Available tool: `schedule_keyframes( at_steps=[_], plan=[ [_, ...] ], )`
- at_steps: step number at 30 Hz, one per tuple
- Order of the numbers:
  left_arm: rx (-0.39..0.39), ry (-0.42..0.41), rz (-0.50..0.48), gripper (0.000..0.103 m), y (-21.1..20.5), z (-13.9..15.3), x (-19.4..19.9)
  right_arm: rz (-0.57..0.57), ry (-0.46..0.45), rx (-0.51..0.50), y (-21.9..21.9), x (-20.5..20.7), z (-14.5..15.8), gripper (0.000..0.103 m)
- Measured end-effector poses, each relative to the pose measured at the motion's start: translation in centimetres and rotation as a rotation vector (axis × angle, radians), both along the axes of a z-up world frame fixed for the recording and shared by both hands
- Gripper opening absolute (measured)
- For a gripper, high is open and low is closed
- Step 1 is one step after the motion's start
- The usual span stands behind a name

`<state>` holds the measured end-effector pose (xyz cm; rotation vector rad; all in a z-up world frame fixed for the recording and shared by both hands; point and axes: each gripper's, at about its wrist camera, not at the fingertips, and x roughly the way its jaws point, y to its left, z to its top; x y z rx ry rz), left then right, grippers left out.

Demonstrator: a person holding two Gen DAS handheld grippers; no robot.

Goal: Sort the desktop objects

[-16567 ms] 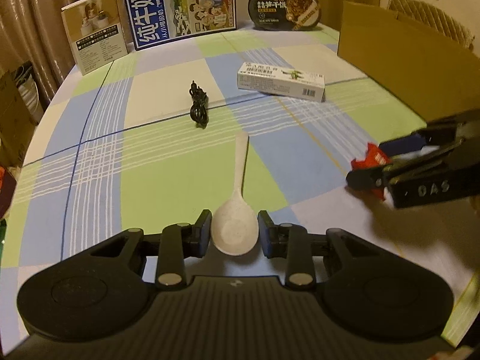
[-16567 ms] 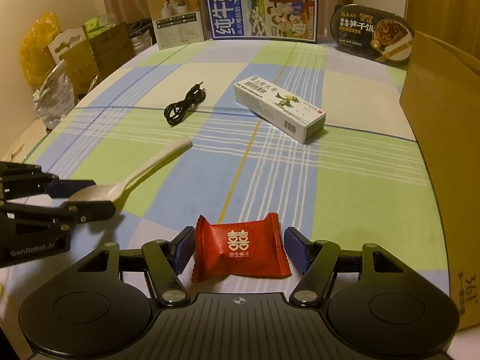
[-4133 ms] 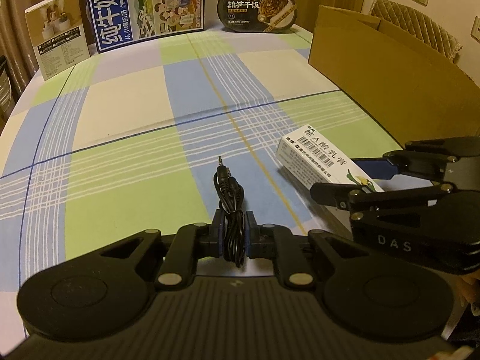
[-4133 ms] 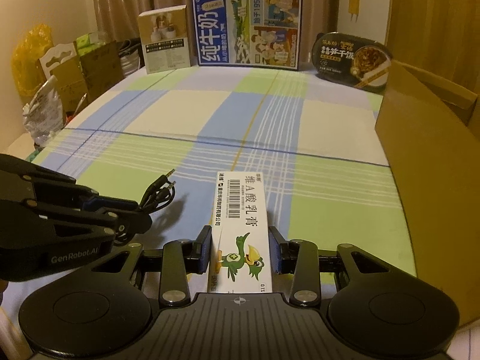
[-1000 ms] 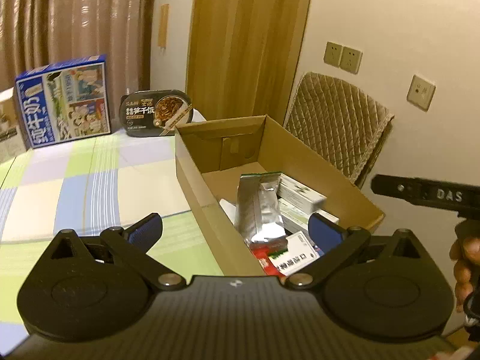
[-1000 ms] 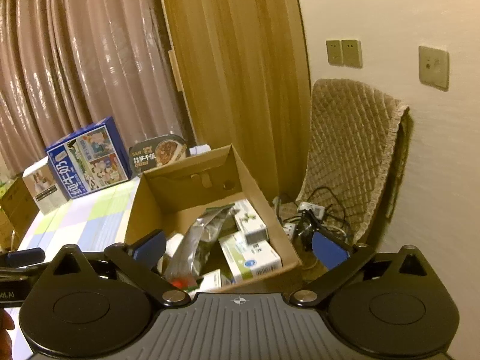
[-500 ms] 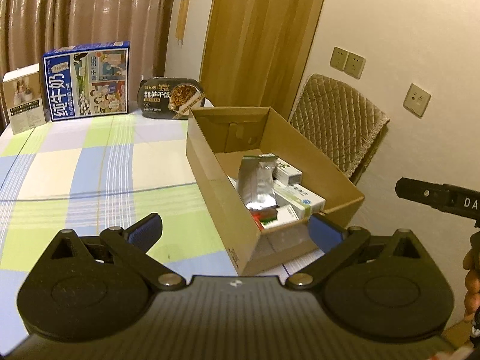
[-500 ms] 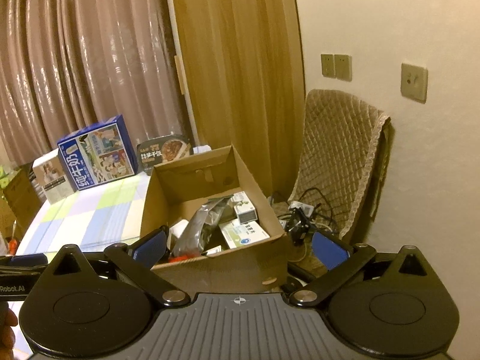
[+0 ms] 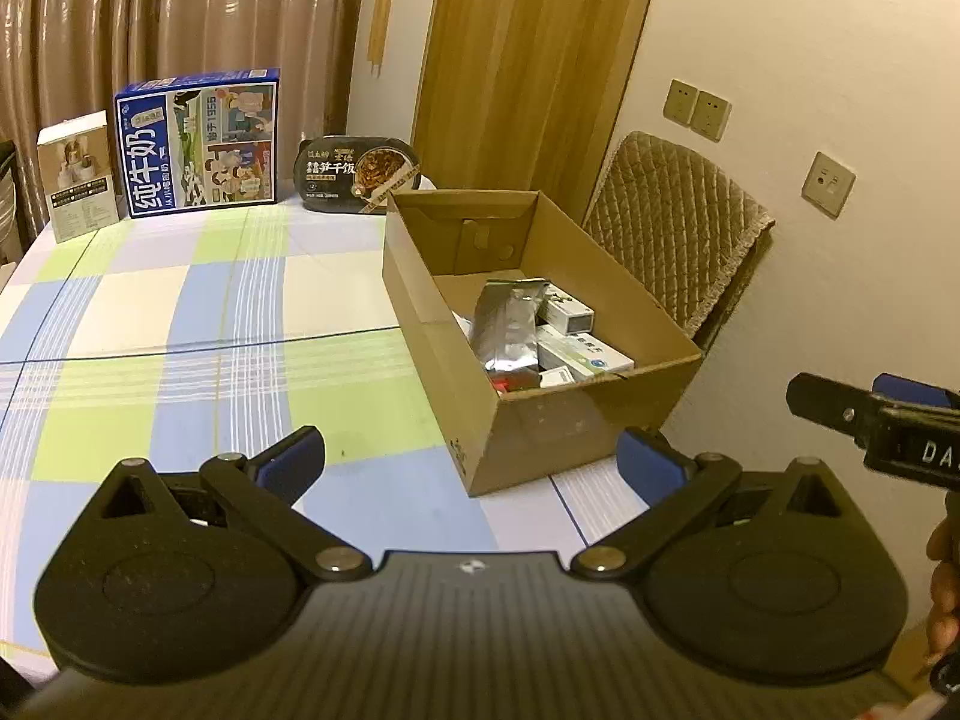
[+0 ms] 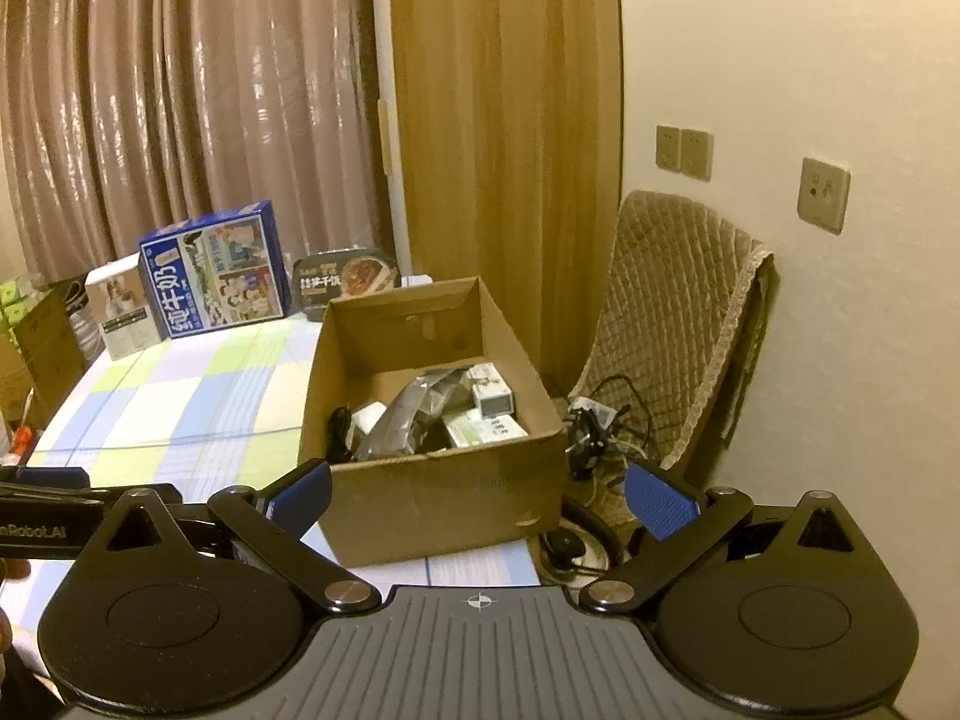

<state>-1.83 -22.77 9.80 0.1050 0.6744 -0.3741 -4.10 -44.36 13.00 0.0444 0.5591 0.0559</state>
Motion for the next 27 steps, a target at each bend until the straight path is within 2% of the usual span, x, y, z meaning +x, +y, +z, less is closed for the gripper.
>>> schedule_keyframes(
  at_steps=[11, 27],
  plan=[
    [0.033, 0.001, 0.008, 0.102, -0.2, -0.3, -2.6, 0.021, 0.010, -0.030, 0.6, -2.0, -0.1, 0.101],
    [0.045, -0.008, 0.019, 0.102, -0.1, -0.2, -2.9, 0.031, 0.022, -0.027, 0.4, -2.0, -0.3, 0.101]
  ],
)
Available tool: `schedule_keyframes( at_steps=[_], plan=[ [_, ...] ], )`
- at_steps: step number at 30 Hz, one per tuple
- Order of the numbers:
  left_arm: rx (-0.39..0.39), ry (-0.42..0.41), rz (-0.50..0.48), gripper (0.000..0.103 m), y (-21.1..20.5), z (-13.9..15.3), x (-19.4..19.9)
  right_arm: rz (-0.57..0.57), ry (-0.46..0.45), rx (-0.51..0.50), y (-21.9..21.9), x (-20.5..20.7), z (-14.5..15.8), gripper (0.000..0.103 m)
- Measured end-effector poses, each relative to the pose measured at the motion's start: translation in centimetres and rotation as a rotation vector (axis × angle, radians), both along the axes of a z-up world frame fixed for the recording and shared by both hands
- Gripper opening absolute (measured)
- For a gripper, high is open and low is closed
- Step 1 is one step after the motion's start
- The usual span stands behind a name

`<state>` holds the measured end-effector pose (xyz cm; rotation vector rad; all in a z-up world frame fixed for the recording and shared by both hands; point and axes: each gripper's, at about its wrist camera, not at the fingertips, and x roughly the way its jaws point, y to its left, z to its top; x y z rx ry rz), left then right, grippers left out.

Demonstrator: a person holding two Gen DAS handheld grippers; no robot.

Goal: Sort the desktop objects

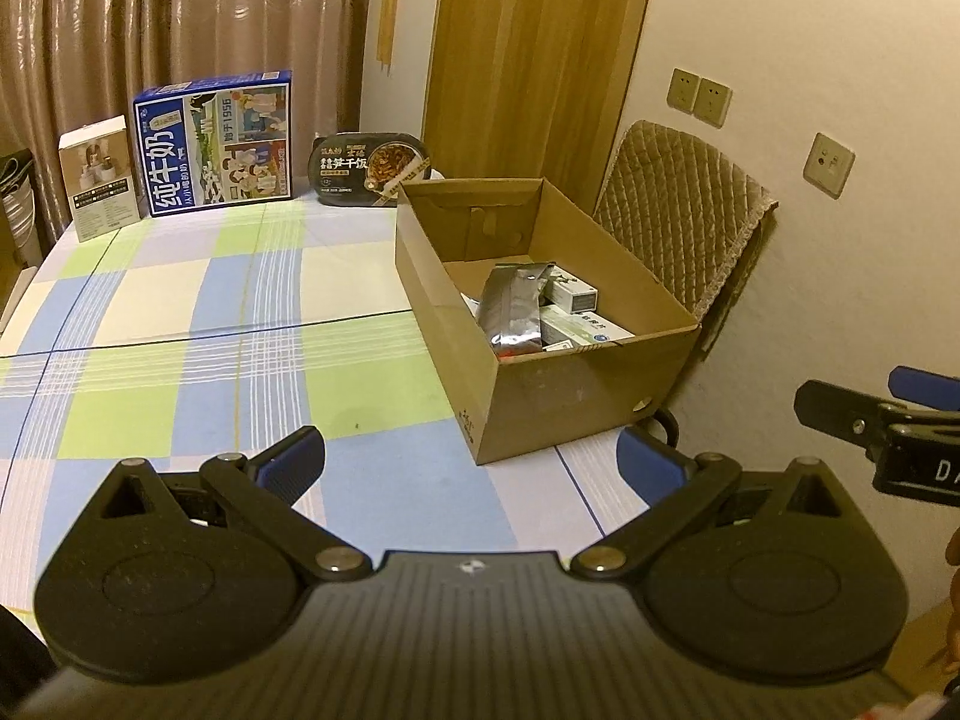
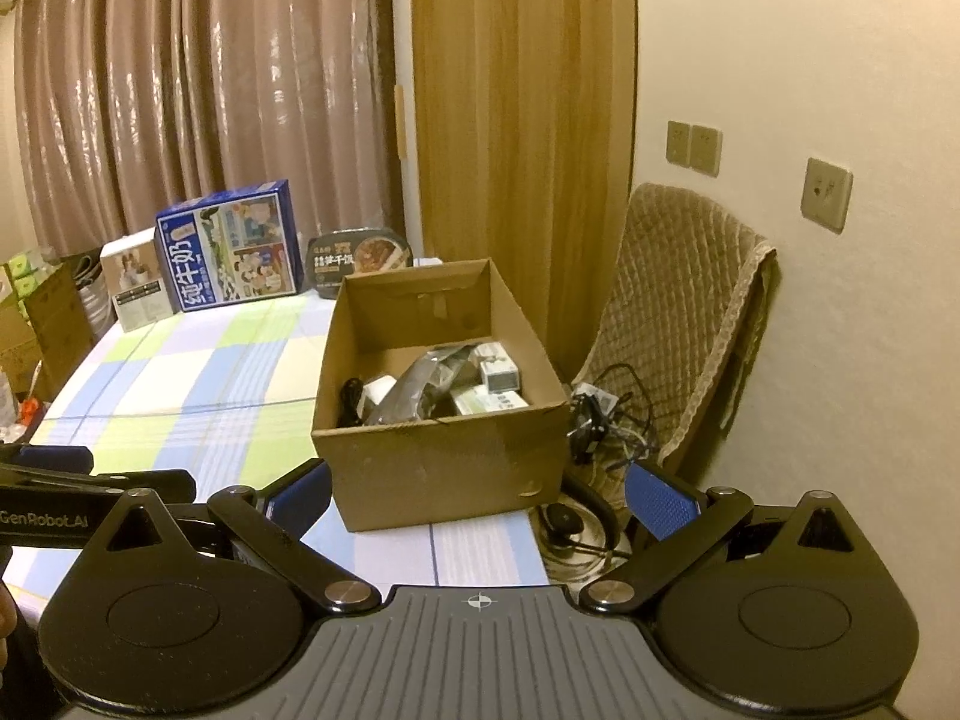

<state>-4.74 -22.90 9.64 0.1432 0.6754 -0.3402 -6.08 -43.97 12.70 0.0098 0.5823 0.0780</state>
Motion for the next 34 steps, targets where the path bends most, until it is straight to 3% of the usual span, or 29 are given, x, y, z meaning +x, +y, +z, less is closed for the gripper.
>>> schedule_keyframes(
  at_steps=[34],
  plan=[
    [0.009, 0.014, 0.002, 0.102, 0.2, -1.5, 0.6, 0.014, 0.033, 0.004, 0.6, 0.7, -1.4, 0.101]
  ],
)
